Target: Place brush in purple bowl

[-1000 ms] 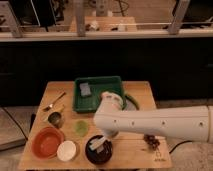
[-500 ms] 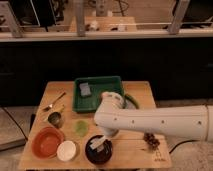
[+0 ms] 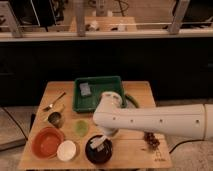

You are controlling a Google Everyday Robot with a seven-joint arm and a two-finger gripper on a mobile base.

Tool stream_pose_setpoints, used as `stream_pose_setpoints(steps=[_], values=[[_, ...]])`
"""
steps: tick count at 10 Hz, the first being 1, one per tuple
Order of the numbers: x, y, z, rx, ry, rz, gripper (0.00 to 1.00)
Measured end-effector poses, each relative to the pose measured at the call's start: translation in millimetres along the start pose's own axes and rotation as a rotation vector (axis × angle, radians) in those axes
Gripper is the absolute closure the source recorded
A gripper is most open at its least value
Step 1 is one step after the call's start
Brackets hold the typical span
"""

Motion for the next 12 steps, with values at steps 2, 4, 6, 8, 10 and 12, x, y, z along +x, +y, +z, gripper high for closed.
stream_pose_setpoints(steps=[2, 4, 6, 8, 10, 12], values=[[-11.0, -2.9, -4.0, -0.014, 0.018, -0.009, 1.0], [-18.0, -1.4, -6.8, -0.024, 0.026, -0.018, 1.0], [-23.4, 3.3, -9.3, -0.03, 0.026, -0.022, 1.0], [-24.0, 6.6, -11.0, -0.03, 0.026, -0.02, 1.0], [-25.8, 9.2, -11.8, -0.027, 0.014, -0.017, 1.0], [-29.2, 9.4, -12.0, -0.026, 0.003, -0.021, 1.0]])
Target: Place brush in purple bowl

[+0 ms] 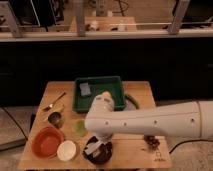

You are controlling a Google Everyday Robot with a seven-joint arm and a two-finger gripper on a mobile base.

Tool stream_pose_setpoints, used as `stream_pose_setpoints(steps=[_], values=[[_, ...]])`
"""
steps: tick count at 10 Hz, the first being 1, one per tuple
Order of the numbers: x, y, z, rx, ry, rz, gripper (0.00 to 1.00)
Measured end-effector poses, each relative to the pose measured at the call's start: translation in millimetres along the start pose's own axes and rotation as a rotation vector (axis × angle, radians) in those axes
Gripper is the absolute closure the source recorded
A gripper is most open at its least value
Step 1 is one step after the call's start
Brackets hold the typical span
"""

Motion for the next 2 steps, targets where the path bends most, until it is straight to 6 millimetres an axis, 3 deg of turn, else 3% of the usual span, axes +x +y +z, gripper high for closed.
stream_pose_setpoints(steps=[2], values=[[-5.6, -0.3, -0.3, -0.001, -0.01, -0.01, 1.0]])
